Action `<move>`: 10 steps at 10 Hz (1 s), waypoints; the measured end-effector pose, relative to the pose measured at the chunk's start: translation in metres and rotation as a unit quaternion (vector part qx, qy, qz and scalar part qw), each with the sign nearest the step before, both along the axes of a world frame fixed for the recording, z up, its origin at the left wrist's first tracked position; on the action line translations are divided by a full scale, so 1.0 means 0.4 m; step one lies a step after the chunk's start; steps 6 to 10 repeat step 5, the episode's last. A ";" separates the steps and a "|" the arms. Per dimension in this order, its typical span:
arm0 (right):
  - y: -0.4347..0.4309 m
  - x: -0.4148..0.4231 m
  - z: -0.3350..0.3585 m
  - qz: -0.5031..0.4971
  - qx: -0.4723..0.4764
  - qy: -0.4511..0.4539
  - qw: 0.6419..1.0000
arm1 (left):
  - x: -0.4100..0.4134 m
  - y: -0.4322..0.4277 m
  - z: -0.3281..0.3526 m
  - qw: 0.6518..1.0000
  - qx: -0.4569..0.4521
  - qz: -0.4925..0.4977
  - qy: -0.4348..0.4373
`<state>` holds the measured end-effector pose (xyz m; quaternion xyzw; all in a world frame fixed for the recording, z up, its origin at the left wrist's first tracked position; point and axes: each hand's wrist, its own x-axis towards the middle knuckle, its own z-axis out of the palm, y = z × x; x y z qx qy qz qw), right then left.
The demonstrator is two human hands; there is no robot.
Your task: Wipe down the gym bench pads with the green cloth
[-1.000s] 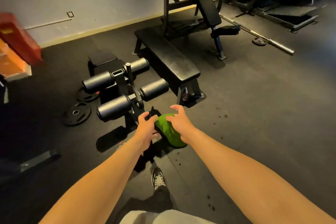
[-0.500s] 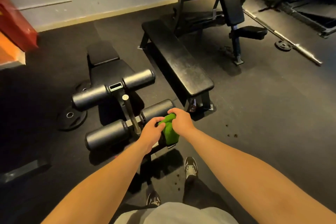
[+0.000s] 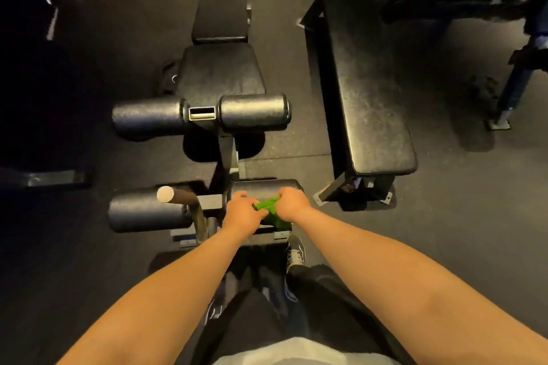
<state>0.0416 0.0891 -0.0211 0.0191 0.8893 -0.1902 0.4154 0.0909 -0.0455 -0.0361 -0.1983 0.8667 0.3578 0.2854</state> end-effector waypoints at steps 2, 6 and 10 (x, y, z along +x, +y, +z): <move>-0.004 -0.088 -0.123 0.041 0.021 0.056 0.997 | -0.070 -0.004 -0.090 0.997 -0.072 0.020 0.024; 0.021 -0.124 -0.148 0.160 0.014 0.061 0.985 | -0.098 0.023 -0.136 0.965 -0.201 -0.165 0.038; 0.021 -0.124 -0.148 0.160 0.014 0.061 0.985 | -0.098 0.023 -0.136 0.965 -0.201 -0.165 0.038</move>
